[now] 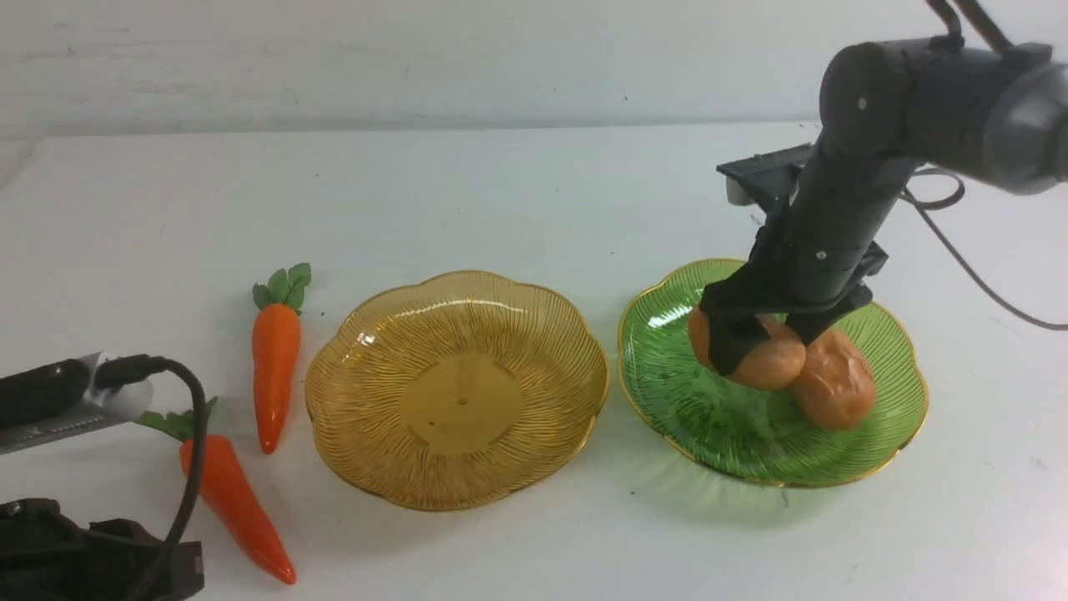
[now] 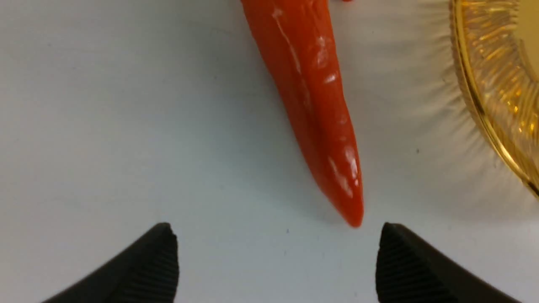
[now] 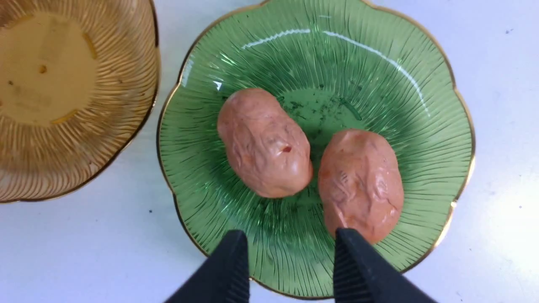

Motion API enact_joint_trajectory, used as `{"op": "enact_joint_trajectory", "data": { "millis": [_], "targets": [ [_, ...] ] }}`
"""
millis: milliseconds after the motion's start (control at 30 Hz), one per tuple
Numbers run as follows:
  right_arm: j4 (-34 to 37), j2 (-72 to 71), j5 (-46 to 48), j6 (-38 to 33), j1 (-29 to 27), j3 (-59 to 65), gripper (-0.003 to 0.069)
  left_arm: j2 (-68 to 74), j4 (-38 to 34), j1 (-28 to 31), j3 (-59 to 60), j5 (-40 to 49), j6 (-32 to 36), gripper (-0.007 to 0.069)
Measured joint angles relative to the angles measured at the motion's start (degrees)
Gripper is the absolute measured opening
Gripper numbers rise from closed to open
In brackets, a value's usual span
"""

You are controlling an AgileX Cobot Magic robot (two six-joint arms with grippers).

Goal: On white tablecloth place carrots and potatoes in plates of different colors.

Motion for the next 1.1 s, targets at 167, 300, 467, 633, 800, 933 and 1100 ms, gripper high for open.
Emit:
{"op": "enact_joint_trajectory", "data": {
  "millis": [167, 300, 467, 633, 800, 933, 1100],
  "targets": [
    [-0.1, -7.7, 0.5, 0.0, 0.0, 1.4, 0.0174, 11.6, -0.2, 0.0, -0.3, -10.9, -0.1, 0.0578],
    [-0.1, -9.2, 0.7, 0.0, 0.0, 1.4, 0.0173, 19.4, -0.4, 0.0, -3.6, -13.5, -0.1, 0.0578],
    [0.8, -9.1, 0.8, 0.0, 0.0, 1.6, 0.0173, 26.7, 0.7, 0.0, -9.5, -11.6, 0.1, 0.0568],
    [1.2, -9.1, 0.8, 0.0, 0.0, 1.6, 0.0173, 28.5, 4.0, 0.0, -12.7, -5.6, 0.8, 0.0347],
    [1.2, -9.1, 0.8, 0.3, 0.0, 1.6, 0.0173, 17.5, 8.5, -0.3, -20.7, 11.1, 2.2, 0.0188],
    [1.3, -9.1, 0.8, 1.4, 0.0, 1.6, 0.0173, 16.2, 6.3, -7.4, -30.6, 10.8, 4.4, 0.0188],
    [1.3, -9.0, 0.8, 1.5, 0.0, 1.6, 0.0173, 26.0, 4.2, -14.9, -39.8, 9.4, 5.0, 0.0211]
  ]
}}
